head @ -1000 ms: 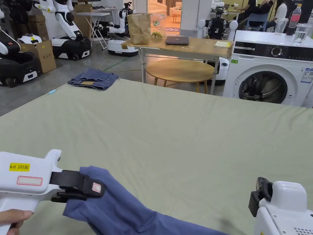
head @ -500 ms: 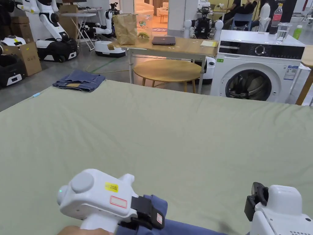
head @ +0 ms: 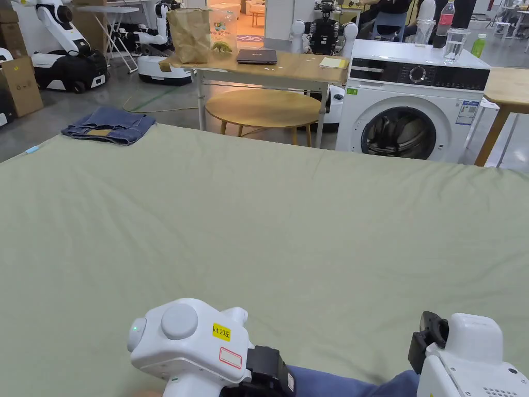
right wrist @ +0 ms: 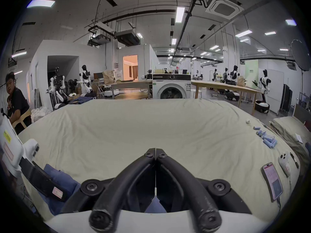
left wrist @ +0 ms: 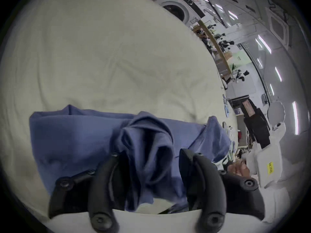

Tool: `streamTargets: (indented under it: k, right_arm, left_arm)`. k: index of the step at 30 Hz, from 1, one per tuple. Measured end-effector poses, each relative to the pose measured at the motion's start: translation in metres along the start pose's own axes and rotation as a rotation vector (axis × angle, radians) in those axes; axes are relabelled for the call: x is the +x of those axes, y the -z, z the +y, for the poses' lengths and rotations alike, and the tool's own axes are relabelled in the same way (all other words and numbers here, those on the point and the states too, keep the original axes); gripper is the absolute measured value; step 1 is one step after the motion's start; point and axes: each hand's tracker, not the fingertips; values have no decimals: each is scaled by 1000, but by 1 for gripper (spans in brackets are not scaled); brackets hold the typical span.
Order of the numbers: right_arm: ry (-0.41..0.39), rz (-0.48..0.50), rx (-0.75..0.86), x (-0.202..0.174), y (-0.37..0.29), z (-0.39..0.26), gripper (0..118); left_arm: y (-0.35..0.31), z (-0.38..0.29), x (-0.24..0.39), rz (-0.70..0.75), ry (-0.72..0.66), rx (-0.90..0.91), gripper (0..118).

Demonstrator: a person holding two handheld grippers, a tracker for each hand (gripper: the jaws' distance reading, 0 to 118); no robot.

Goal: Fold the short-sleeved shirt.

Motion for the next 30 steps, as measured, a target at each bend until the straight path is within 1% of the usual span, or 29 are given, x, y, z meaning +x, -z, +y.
streamTargets:
  k: [2,3,4,5,6,7,11,14,17,19,20,25,26,28,29,30]
  right_arm:
    - [1,3,1,0,-1,1,0]
    - [3,3,3,1,-1,1,0]
    - [4,4,5,0,-2,2,0]
    - [5,6,7,0,-2,2,0]
    - [6,8,10,0,-3,3,0]
    - [6,10,12,0,-4,3,0]
    - [7,17,15,-1,-6,4,0]
    - [10,18,18,-1,-8,5,0]
    - [14,19,19,-1,-8,4,0]
    - [14,20,18,-1,-9,4,0]
    - [14,20,17,-1,-9,3,0]
    - [12,21,11,-1,-9,0,0]
    - [12,20,9,-1,-9,-1,0]
    - [10,18,6,0,-9,-2,0]
    - [9,15,6,1,-9,-2,0]
    - [9,16,4,2,-9,-3,0]
  left_arm:
    - [-12,0,2,-12,33,13,54]
    - [-19,-1,3,-51,28,20,54]
    - [-26,-2,4,-101,25,36,51]
    - [-33,-3,4,-140,25,58,42]
    - [-40,-4,3,-171,31,86,26]
    - [-44,-4,2,-179,24,104,18]
    - [-60,-5,-5,-176,32,142,7]
    - [-58,-6,-13,-108,22,151,6]
    - [-39,-9,-21,-28,38,104,5]
    - [-20,-14,-26,-69,9,55,4]
    - [-9,-16,-29,-103,-11,34,4]
    - [34,-27,-27,-299,-30,-10,4]
    - [40,-29,-26,-282,-34,-5,4]
    - [52,-30,-24,-230,0,-16,4]
    - [57,-31,-26,-205,-12,-11,4]
    - [60,-31,-30,-248,-44,-7,3]
